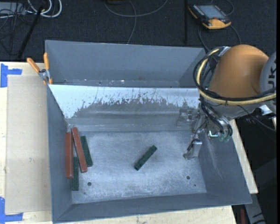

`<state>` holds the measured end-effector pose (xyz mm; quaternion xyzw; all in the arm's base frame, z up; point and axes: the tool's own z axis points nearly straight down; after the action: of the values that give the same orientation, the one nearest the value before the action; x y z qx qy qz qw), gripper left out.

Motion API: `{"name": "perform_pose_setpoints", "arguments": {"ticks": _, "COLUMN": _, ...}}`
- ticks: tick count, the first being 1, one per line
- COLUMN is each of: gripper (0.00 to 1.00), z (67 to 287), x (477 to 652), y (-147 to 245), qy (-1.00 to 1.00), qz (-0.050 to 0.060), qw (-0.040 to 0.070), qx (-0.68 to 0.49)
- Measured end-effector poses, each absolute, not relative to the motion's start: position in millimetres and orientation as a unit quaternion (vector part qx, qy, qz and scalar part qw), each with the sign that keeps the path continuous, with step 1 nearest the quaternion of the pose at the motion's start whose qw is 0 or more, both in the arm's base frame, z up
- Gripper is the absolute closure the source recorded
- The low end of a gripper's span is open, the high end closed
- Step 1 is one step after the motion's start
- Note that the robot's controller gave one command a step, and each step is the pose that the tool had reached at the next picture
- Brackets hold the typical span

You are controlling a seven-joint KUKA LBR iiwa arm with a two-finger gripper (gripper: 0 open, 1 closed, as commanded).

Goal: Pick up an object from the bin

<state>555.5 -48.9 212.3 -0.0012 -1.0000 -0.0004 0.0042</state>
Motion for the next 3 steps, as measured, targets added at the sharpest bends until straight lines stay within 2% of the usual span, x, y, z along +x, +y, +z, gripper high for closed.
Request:
{"name": "perform_pose_setpoints", "arguments": {"ticks": 1, "gripper": 0.0, "z": 182.9, "x": 565.0, "y": -10.8, "qy": -0.999, "qz": -0.001, "qw": 0.002, "qx": -0.052}}
{"name": "perform_pose_setpoints", "arguments": {"ticks": 2, "gripper": 0.0, "z": 81.6, "x": 582.9, "y": 33.0, "qy": -0.977, "qz": -0.001, "qw": 0.003, "qx": 0.212}}
{"name": "perform_pose_setpoints", "arguments": {"ticks": 3, "gripper": 1.0, "z": 84.1, "x": 583.9, "y": 32.0, "qy": -0.978, "qz": -0.001, "qw": 0.001, "qx": 0.21}}
